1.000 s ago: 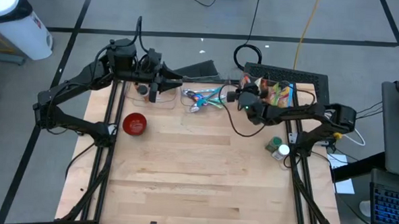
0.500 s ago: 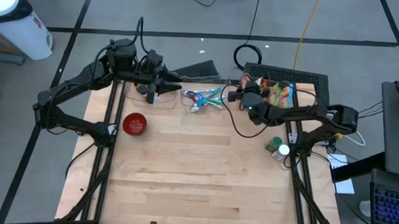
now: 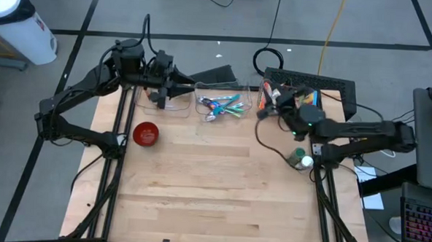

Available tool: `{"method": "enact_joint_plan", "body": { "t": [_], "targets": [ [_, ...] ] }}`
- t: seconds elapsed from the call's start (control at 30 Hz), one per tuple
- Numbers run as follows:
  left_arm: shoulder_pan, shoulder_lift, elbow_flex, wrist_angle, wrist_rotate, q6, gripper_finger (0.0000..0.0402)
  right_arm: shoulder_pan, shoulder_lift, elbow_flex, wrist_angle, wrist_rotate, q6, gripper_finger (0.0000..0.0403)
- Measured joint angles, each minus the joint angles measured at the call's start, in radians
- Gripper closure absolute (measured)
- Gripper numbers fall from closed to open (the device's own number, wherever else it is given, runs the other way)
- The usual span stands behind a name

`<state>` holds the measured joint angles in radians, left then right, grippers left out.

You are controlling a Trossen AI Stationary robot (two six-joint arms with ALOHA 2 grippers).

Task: Pick & Place Food Item
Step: Put the green seasoning bottle into the left transparent bin

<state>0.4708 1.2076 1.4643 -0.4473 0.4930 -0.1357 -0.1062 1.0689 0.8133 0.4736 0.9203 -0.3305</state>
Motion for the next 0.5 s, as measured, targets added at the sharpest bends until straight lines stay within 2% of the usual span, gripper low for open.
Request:
{"method": "enact_joint_plan", "body": {
  "t": [0.1, 0.27, 0.5],
  "targets": [
    [0.002, 0.001, 0.0, 0.0, -0.001, 0.004, 0.0243, 0.082, -0.06, 0.097, -0.239, -0.001, 0.033, 0.0242],
    [0.001, 0.001, 0.0, 0.0, 0.023, 0.024, 0.0243, 0.221, -0.091, 0.298, -0.709, -0.018, 0.221, 0.0239],
    [-0.001, 0.001, 0.0, 0.0, 0.048, 0.028, 0.0243, 0.325, -0.066, 0.547, -1.333, -0.194, 0.627, 0.023]
  ]
}}
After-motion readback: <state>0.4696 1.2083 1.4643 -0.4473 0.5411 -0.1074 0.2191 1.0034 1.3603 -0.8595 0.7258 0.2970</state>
